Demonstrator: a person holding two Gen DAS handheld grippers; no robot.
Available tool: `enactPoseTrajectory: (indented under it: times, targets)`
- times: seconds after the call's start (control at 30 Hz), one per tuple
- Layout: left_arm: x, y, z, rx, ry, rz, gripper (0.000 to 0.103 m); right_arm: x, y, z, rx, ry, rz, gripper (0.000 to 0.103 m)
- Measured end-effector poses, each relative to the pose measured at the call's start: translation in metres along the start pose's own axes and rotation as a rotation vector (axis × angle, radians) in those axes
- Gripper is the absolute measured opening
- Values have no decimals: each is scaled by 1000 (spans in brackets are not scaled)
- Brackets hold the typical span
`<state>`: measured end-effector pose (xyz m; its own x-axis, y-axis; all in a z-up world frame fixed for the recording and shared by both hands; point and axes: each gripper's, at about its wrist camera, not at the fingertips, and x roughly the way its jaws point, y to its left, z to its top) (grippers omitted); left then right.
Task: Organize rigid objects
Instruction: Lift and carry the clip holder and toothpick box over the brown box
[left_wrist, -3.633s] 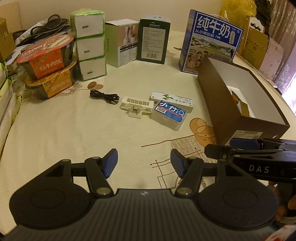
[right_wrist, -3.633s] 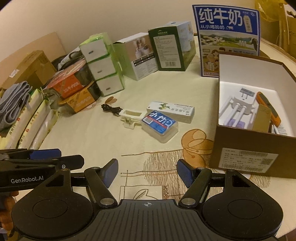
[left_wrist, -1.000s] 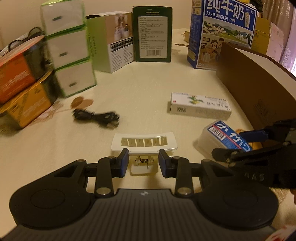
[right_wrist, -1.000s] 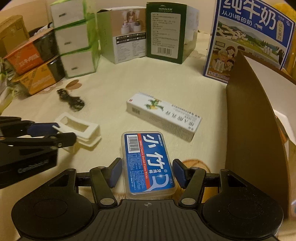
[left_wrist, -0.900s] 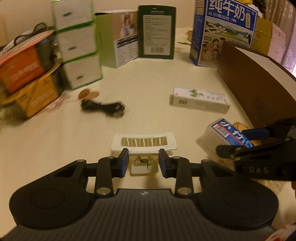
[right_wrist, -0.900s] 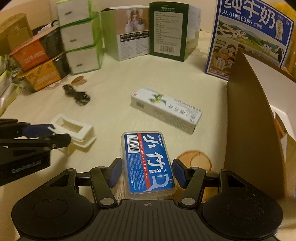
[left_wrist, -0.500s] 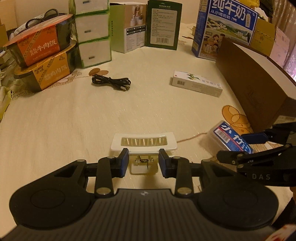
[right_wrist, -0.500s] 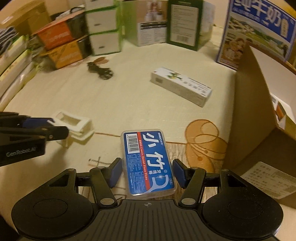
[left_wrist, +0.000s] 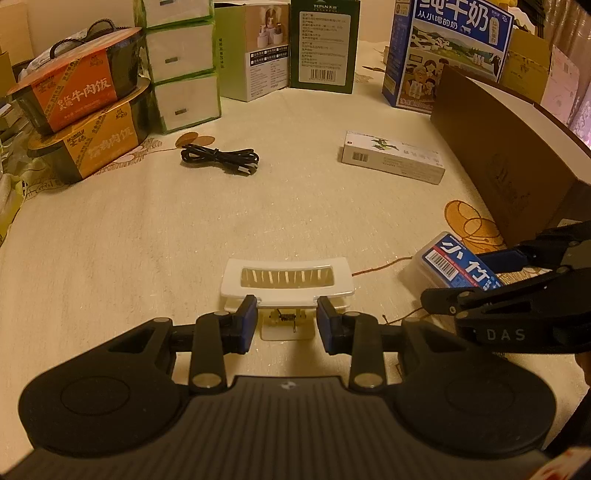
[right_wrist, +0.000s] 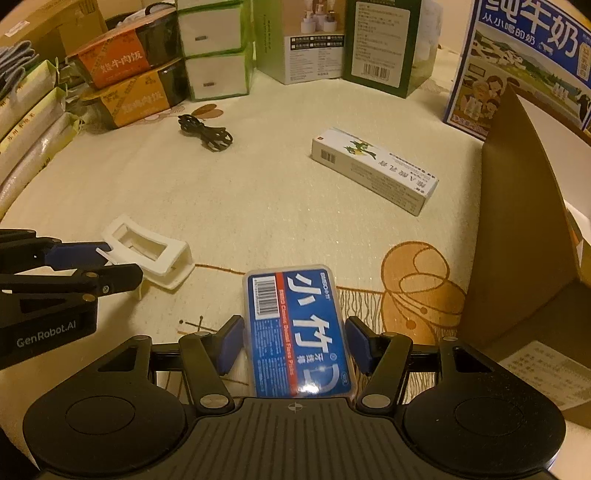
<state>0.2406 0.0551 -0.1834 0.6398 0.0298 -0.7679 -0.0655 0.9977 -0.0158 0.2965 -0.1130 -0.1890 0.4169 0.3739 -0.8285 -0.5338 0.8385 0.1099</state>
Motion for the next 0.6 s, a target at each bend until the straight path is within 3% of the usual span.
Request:
enactPoseTrajectory:
  times: [0.6]
  targets:
    - [-3, -3, 0, 9, -2, 2, 29, -5, -1, -4, 4, -8, 18, 54]
